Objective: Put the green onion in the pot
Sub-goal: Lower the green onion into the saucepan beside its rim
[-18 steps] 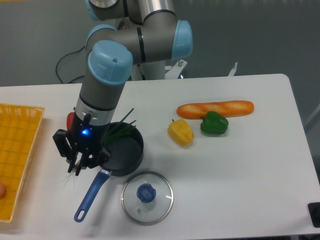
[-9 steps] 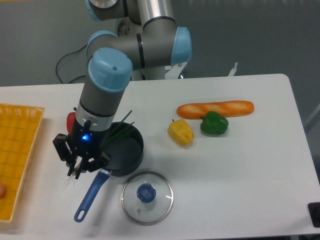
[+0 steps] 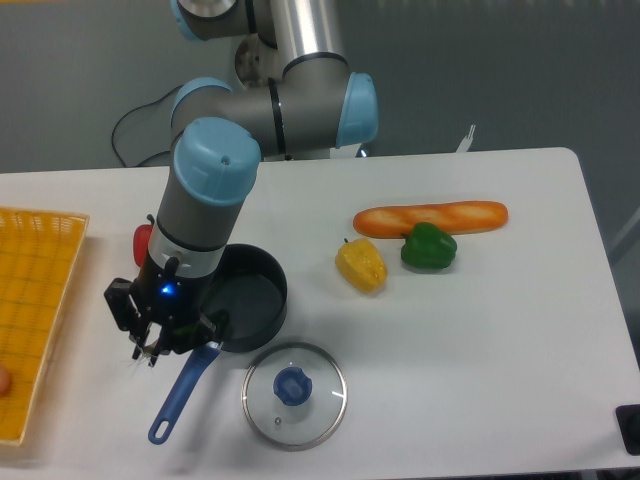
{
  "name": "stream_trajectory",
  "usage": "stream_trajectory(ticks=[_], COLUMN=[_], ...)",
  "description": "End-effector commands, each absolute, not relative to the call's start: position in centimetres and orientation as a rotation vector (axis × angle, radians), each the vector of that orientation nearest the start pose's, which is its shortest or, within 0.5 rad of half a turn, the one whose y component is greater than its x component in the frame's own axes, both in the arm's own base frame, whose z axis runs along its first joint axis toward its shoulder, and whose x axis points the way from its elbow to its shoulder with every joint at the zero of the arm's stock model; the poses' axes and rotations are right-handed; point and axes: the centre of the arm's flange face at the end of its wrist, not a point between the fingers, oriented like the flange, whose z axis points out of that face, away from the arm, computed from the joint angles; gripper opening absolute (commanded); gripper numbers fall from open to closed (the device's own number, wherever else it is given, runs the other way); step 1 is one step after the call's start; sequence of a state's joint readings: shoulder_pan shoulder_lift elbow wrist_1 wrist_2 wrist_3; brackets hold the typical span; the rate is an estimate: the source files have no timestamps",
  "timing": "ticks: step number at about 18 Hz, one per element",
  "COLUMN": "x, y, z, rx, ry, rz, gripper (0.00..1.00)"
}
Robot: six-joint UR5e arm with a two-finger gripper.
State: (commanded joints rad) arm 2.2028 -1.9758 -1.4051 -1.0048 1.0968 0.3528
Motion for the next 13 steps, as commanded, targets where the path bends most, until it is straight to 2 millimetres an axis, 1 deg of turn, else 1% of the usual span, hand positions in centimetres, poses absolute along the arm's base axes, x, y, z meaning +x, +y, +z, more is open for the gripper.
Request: stream_trajectory(ticks=[1,7,11,13], x=[-25.1,-24.8,-24.2,-24.1], y=[64.7,64.7,64.5,64.3], z=[40.8,39.5,38.3,38.1], rx=[-2.603,-2.622,-2.641,-2.645], ry=[-0.251,-0.216,-0.14,-0.118], rz=[-0.351,-0.357,-0.357,-0.355], gripper=[0.26,0.26,0.26,0.27])
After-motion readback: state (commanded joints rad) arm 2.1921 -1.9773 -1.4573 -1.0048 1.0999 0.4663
